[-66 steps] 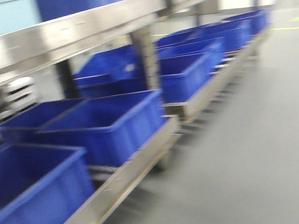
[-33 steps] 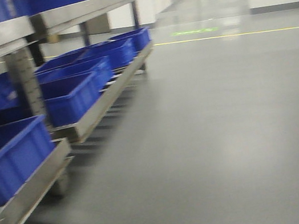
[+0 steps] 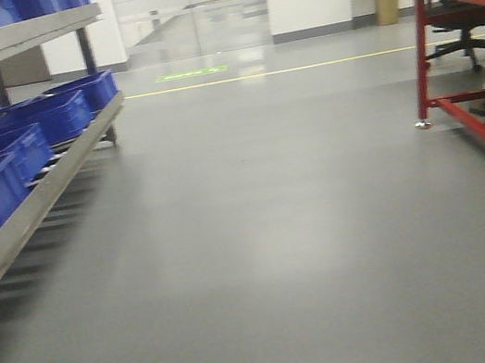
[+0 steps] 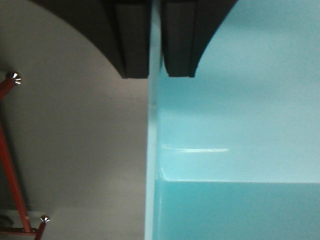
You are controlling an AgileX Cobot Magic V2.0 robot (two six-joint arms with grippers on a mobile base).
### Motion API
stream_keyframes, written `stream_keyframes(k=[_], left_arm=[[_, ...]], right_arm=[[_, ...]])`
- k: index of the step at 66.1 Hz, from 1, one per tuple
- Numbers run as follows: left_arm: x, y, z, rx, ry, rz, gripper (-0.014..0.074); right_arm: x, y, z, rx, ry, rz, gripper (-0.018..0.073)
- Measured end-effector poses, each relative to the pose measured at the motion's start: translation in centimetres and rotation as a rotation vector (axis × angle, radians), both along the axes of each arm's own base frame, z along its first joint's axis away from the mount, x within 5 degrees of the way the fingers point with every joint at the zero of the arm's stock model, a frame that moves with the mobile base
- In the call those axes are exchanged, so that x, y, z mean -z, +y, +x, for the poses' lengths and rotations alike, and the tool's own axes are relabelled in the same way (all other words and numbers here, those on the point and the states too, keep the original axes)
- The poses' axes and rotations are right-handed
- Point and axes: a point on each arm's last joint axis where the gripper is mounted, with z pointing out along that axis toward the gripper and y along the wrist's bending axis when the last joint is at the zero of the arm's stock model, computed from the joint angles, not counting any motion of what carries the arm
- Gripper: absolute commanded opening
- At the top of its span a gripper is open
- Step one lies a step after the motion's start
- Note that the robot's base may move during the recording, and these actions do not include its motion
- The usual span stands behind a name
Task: Move two blue bins to right shelf middle
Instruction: 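Drive the base to the other shelf unit carrying the teal bin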
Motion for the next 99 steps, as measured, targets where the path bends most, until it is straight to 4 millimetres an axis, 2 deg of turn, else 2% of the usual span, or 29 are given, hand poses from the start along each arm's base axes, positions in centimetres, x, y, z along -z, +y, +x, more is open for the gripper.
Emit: stream_keyframes(k=[99], left_arm=[[0.00,0.00,0.00,0.000,0.000,0.000,-0.0111]], right_arm=[[0.00,0.00,0.00,0.000,0.000,0.000,-0.0158]])
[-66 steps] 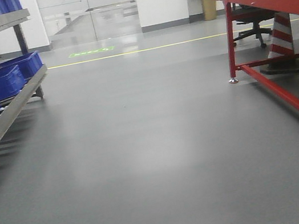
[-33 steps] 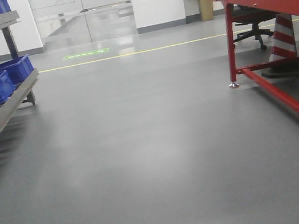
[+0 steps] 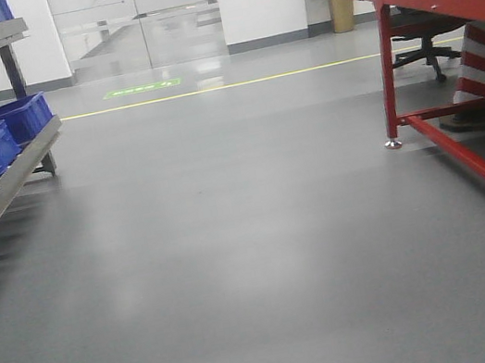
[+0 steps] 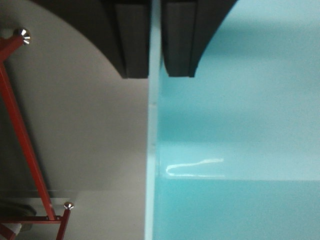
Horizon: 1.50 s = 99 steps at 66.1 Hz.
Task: Move two blue bins to right shelf middle
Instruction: 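Drive the base to the other shelf unit carrying the teal bin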
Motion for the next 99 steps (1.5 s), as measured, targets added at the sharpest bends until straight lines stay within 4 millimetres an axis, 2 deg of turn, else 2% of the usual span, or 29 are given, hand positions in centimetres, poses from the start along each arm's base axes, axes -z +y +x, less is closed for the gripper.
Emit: stream_keyframes(k=[99], left_arm=[[0.03,-0.04,0.00,0.002,0.003,-0.002,-0.0111]], right_arm=[[-0.03,-0.03,0.02,0.002,-0.004,-0.003,-0.0158]])
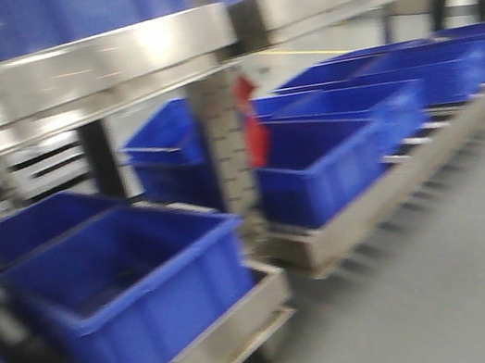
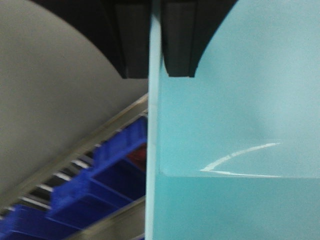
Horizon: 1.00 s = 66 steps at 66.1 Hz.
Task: Move two blue bins to right shelf middle
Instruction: 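Drive the base to the other shelf unit carrying the teal bin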
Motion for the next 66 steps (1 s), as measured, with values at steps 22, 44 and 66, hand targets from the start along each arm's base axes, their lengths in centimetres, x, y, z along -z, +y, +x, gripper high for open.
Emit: stream_keyframes(k=[22,44,66], left_arm=[[0.00,0.00,0.00,0.000,0.000,0.000,-0.0111],[0.00,0.00,0.00,0.000,0.000,0.000,-0.0111],[-0.01,0.01,0.01,-0.001,-0.001,0.001,-0.0111]], right_arm=[[0.00,0.00,0.00,0.000,0.000,0.000,-0.0158],[0.00,0.00,0.00,0.000,0.000,0.000,-0.0158],[0.00,0.00,0.00,0.000,0.000,0.000,-0.0158]])
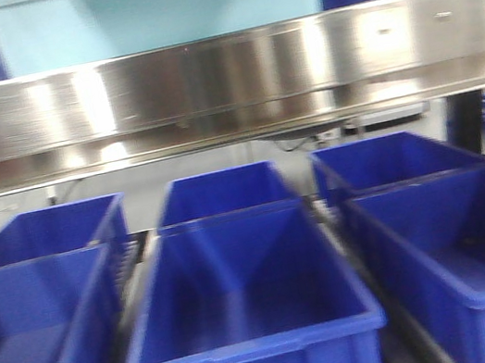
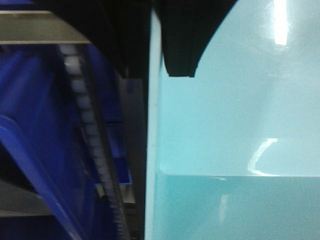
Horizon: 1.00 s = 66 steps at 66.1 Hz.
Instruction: Move two blue bins to right shelf middle
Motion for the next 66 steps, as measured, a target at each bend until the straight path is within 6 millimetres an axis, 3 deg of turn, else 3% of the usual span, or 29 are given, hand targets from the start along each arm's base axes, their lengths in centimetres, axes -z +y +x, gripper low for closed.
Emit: stream_keyframes(k=[66], left_arm=[[0.01,-0.01,-0.01,0.001,0.001,-0.001,-0.0111]], right_arm=[[-0.01,0.01,0.01,-0.001,-0.002,0.001,-0.0158]])
